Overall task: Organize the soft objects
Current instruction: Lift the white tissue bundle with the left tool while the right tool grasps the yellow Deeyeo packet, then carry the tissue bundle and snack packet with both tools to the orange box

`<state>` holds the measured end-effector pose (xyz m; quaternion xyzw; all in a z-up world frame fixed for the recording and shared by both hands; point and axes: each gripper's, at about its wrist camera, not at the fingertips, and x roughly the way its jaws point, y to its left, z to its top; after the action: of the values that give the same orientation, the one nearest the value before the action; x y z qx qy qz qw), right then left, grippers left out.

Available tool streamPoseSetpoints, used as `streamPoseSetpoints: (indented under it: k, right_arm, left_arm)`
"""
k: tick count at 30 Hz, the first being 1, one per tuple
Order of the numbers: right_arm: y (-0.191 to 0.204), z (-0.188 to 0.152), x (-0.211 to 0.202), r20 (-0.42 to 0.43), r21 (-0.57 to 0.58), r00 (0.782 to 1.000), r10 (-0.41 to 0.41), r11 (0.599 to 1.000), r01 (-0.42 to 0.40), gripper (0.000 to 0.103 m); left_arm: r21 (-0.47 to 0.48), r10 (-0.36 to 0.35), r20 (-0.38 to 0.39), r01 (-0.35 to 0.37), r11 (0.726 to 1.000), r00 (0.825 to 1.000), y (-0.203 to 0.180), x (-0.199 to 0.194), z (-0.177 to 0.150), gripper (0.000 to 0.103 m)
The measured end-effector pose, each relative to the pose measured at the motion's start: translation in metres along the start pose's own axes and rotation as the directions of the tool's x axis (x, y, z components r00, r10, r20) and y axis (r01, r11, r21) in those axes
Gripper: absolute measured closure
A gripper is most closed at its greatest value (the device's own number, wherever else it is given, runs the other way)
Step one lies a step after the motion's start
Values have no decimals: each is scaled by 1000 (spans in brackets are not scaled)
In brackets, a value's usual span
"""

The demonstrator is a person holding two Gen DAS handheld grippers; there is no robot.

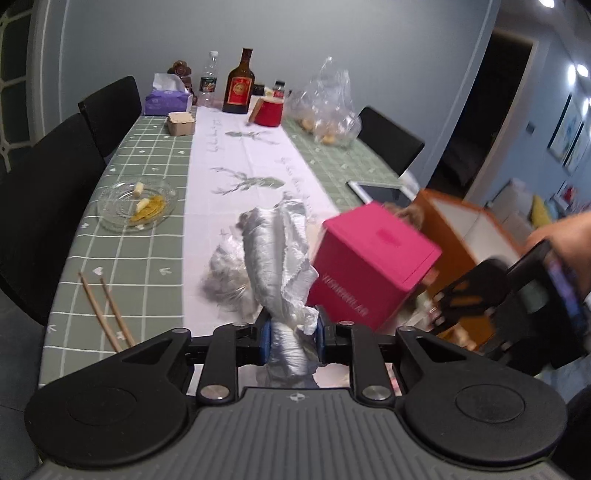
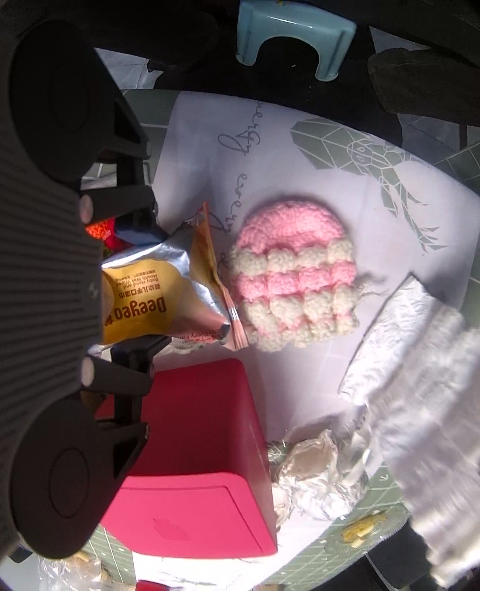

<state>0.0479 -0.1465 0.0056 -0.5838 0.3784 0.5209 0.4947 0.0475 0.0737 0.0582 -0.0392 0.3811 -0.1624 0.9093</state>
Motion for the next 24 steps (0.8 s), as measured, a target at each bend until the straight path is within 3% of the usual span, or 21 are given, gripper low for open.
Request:
streamPoseSetpoints:
  k: [4,8,12,14,19,21,24]
  right_arm:
    - [5,2,-6,12,5,1000,-24,1000,24,55]
    - [-1,-7,-17,20,16,999,-51,999,50,55]
    - [0,-11,-25,27,28,997,-65,998,64,55]
    - [0,-12,-26,37,37,997,-64,997,63,55]
    - [2,-11,-31,69,53,996,-61,997,58,55]
    - [3,-11,-33,75,55,995,-65,997,61,55]
    - [3,-12,-33,79,59,994,-74,996,70,55]
  left_arm:
    - [71,93,-68,-88,994,993,6,23,-12,75]
    - [105,89,-201,-69,992,975,13,53,-28,71]
    - [162,62,-268,-19,987,961,3,74,-46,40]
    - [192,58,-293,-1,981,954,-4,81,-50,35]
    - [307,154,-299,-57,950,942,-20,94,-56,14]
    - [340,167,-295,-60,938,941,-23,99,-62,11]
    - [357,142,-254,-44,933,957,-25,99,-69,0]
